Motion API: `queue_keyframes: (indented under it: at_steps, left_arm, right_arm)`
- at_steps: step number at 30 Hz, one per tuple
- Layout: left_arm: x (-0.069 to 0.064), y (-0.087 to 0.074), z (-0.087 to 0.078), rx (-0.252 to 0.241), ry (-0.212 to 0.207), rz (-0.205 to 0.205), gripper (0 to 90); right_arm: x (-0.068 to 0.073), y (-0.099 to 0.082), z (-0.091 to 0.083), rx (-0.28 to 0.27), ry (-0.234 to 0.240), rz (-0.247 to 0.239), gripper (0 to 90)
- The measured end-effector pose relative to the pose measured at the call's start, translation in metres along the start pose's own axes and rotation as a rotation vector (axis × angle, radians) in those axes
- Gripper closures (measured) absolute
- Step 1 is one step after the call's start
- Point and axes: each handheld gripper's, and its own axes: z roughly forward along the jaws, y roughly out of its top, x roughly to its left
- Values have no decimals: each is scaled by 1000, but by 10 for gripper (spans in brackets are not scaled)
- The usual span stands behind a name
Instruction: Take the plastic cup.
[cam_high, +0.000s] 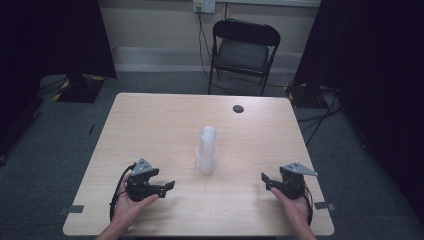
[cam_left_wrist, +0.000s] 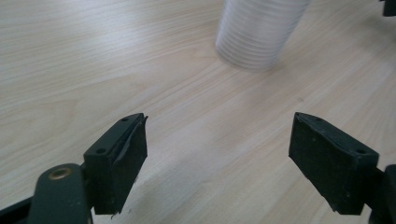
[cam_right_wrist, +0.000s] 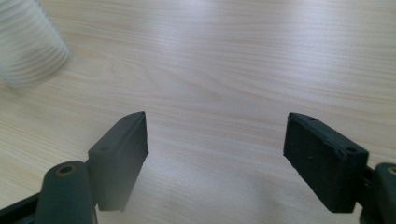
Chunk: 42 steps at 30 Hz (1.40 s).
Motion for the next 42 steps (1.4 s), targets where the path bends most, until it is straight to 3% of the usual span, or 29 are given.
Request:
queue_keyframes:
  at_steps: [8,14,19,24,28,30,32,35,40,42]
  left_arm:
    - [1,1,-2,-11,-36,-11,186]
    - [1,6,-1,3,-41,-7,221]
    - [-2,10,1,-11,-36,-19,221]
    - [-9,25,2,-68,-30,12,204]
    - [-14,39,0,-85,-11,39,204]
    - [-20,49,1,-61,3,48,203]
    - [-29,61,4,-84,-29,56,206]
    - [-35,68,5,-111,-37,64,214]
    - [-34,88,10,-156,-58,49,219]
    - [-35,99,11,-168,-60,69,219]
  right_arm:
    - [3,2,-4,-3,35,-2,241]
    - [7,5,-5,7,62,-20,255]
    - [13,7,-5,4,113,-31,265]
    - [15,7,-7,-4,137,-33,259]
    - [20,7,-6,8,145,-50,258]
    - [21,7,-7,10,148,-46,258]
    - [24,8,-9,2,152,-54,265]
    - [25,9,-9,1,158,-51,265]
    - [26,8,-9,8,179,-43,266]
    - [25,8,-9,7,183,-44,265]
